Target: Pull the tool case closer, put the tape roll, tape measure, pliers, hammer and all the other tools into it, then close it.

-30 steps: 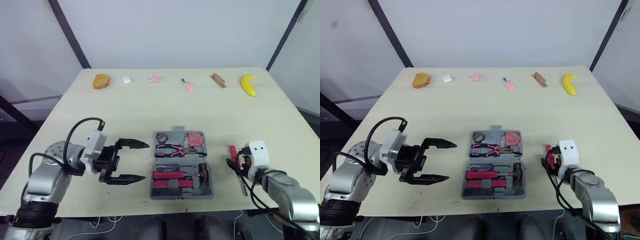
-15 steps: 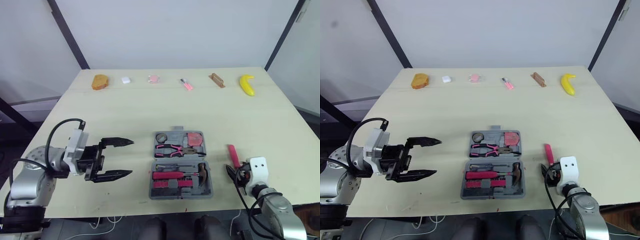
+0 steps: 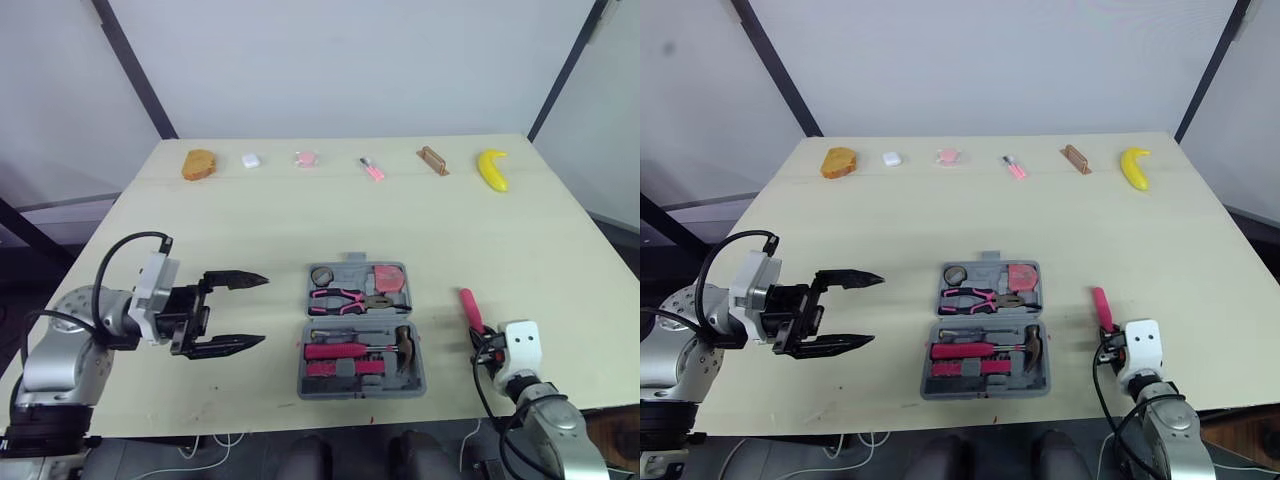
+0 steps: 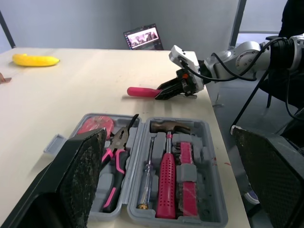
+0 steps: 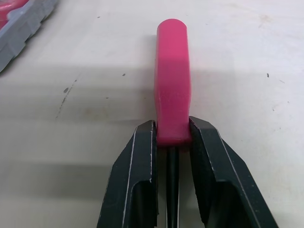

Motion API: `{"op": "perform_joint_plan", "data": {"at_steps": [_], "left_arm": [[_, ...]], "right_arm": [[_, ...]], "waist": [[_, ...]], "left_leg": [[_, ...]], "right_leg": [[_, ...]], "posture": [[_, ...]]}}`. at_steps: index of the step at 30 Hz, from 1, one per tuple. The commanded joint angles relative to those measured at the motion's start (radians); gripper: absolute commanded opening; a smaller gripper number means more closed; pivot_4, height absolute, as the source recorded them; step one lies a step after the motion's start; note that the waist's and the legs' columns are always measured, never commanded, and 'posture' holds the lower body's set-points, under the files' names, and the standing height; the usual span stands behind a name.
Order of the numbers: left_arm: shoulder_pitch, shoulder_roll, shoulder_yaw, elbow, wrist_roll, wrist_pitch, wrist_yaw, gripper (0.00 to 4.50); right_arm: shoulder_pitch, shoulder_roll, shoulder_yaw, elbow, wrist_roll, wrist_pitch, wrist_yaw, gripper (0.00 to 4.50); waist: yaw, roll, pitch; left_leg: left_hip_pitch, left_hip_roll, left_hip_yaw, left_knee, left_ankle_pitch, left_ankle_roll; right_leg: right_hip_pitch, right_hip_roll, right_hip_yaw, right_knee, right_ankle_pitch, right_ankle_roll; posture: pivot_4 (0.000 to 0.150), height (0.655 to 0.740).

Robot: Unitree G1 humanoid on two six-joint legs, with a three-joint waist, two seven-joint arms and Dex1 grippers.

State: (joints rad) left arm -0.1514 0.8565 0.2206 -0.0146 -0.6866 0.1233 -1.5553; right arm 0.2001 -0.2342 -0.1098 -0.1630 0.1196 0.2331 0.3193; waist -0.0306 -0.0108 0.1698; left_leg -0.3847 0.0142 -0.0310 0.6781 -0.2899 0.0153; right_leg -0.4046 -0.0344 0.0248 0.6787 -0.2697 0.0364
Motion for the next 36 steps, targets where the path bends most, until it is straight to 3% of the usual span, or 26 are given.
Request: {"op": "perform_joint_plan", "data": {"at_steps": [1,6,12,16,19,27,36], "left_arm": [[0.0,0.012,-0.004,0.0,0.006,-0.019,-0.058,4.5],[0.003,0.023,-0.024,0.003,0.006,-0.036,-0.059,4.5],[0.028,0.074,-0.107,0.019,0.009,-0.148,-0.059,4.5],[0.041,0.116,-0.161,0.014,-0.036,-0.206,-0.059,4.5],[0.058,0.156,-0.188,0.013,-0.068,-0.245,-0.059,4.5],[0.1,0.205,-0.207,0.032,-0.108,-0.312,-0.059,4.5],[0.124,0.254,-0.226,0.055,-0.121,-0.354,-0.059,4.5]], "right_arm": [[0.013,-0.055,0.006,-0.066,0.004,-0.002,0.051,0.41],[0.011,-0.205,0.079,-0.226,0.074,0.101,0.237,0.41],[-0.072,-0.502,0.245,-0.466,0.196,0.356,0.541,0.41],[-0.286,-0.538,0.388,-0.512,0.192,0.488,0.572,0.41],[-0.276,-0.592,0.483,-0.505,0.104,0.438,0.585,0.41],[-0.481,-0.499,0.723,-0.454,-0.065,0.517,0.536,0.41],[-0.622,-0.404,0.856,-0.393,-0.146,0.565,0.545,0.41]], "waist": [[0.0,0.0,0.0],[-0.003,0.001,0.0],[-0.004,0.001,0.001],[-0.008,-0.003,0.001],[0.009,-0.003,0.001],[0.014,-0.003,0.001],[0.015,-0.003,0.001]], "left_leg": [[0.0,0.0,0.0,0.0,0.0,0.0],[0.0,0.0,0.0,0.0,0.0,0.0],[0.0,0.001,-0.001,0.0,0.0,0.0],[0.001,0.002,-0.001,0.001,0.0,0.0],[0.0,0.002,-0.002,0.001,0.0,0.0],[-0.009,0.001,-0.002,0.006,0.0,0.0],[-0.01,0.001,-0.004,0.006,0.0,0.0]], "right_leg": [[0.0,0.0,0.0,0.0,0.0,0.0],[0.0,0.0,0.0,0.0,0.0,0.0],[0.0,0.001,-0.001,0.0,0.0,0.0],[0.001,0.001,-0.001,0.0,0.0,0.0],[0.001,0.001,-0.003,0.0,0.0,0.0],[-0.006,0.0,-0.004,0.0,0.0,0.0],[-0.006,0.0,-0.006,0.0,0.0,0.0]], "posture": [[0.15,0.74],[0.15,0.74],[0.15,0.74],[0.15,0.74],[0.15,0.74],[0.15,0.74],[0.15,0.74]]}}
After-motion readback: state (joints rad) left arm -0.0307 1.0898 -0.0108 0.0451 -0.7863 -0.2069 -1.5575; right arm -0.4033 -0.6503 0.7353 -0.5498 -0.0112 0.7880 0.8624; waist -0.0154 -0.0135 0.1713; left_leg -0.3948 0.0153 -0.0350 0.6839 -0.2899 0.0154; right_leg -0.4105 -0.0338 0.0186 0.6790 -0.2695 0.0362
